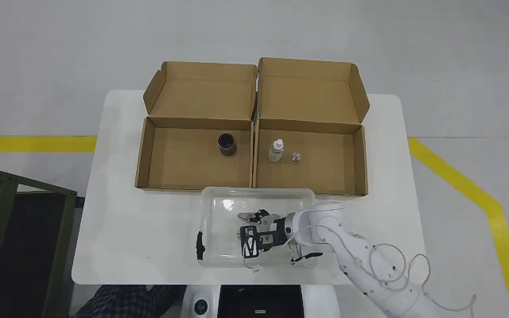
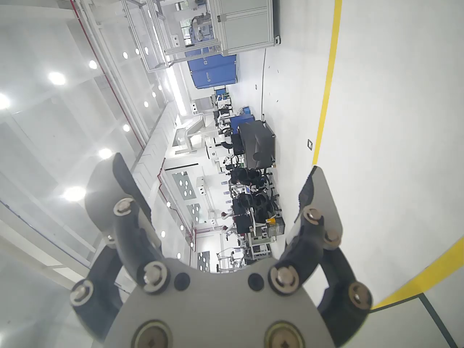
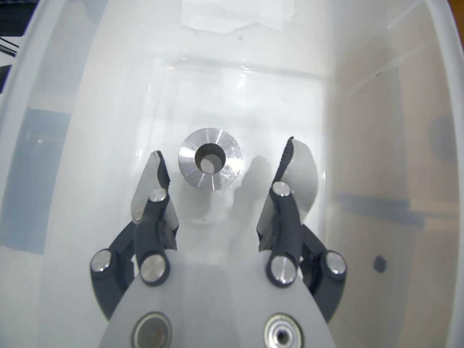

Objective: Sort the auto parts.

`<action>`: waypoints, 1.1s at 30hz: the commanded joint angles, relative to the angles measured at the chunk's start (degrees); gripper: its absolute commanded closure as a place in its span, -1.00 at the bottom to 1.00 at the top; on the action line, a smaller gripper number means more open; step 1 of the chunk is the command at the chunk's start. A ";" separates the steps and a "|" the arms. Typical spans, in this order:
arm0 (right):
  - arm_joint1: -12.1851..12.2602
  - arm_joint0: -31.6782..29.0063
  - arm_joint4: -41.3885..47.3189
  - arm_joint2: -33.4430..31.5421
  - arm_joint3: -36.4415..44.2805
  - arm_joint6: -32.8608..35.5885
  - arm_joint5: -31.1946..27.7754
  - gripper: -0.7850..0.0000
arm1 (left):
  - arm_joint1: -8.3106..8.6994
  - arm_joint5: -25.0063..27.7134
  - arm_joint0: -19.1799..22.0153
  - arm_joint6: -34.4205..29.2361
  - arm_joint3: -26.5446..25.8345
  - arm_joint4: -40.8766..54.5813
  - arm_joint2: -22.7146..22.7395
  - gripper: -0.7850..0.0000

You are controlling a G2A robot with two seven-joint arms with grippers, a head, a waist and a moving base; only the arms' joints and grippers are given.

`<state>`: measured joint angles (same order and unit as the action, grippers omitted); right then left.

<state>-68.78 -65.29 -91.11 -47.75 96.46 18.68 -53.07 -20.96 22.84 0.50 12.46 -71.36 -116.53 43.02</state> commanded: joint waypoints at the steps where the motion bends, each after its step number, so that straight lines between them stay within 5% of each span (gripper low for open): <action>1: -0.03 0.22 -0.14 0.27 -0.26 -0.19 0.13 0.18 | 0.00 0.00 0.00 0.00 0.00 0.00 0.00 -1.00; 7: -0.03 0.60 -0.12 0.73 -0.50 -0.80 0.42 1.00 | 0.00 0.00 0.00 0.00 0.00 0.00 0.00 -1.00; 20: 0.79 -0.29 2.21 -3.04 4.57 -4.09 3.15 1.00 | 0.00 0.00 0.00 0.00 0.00 0.00 0.00 -1.00; 33: -0.37 -1.35 5.51 -3.96 5.27 -19.49 20.51 1.00 | 0.00 0.00 0.00 0.00 0.00 0.00 0.00 -1.00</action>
<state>-69.04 -66.66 -86.26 -51.64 102.04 0.39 -33.91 -20.96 22.84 0.50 12.46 -71.36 -116.53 43.02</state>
